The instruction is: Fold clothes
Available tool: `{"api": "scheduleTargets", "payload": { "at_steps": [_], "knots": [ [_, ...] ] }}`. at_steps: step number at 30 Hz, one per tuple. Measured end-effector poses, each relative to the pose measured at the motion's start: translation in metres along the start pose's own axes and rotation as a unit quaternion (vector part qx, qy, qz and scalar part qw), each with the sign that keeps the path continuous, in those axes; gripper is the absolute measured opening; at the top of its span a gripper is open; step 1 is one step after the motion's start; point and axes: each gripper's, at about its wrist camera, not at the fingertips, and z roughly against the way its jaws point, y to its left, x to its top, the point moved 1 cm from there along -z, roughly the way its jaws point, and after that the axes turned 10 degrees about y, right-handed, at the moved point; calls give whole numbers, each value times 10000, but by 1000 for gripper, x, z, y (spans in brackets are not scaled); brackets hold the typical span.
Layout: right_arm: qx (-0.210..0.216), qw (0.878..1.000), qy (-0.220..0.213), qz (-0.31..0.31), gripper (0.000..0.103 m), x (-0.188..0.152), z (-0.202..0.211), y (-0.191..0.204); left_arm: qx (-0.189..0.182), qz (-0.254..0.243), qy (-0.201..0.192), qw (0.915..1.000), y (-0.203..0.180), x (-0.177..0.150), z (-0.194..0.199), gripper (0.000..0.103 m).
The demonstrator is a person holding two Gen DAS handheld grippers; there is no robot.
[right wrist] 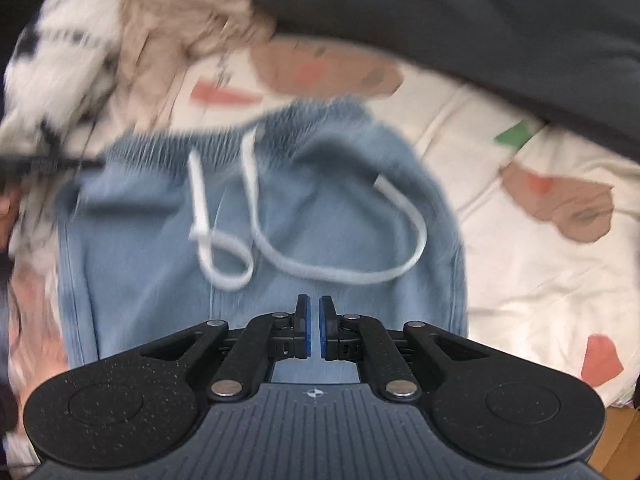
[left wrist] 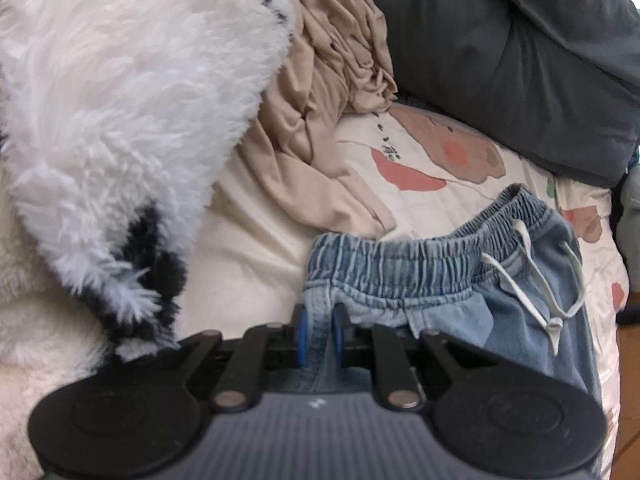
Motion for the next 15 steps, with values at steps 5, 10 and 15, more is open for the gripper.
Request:
{"api": "scheduleTargets", "payload": {
  "at_steps": [5, 10, 15],
  "knots": [
    [-222, 9994, -106, -234, 4, 8, -2, -18, 5, -1, 5, 10000, -1, -1, 0, 14],
    [-357, 9979, -394, -365, 5, 34, -6, -40, 34, -92, 30, 9999, -2, 0, -1, 14],
    [-490, 9953, -699, -463, 24, 68, -15, -61, 59, -179, 85, 9998, -3, 2, -3, 14]
  ]
}}
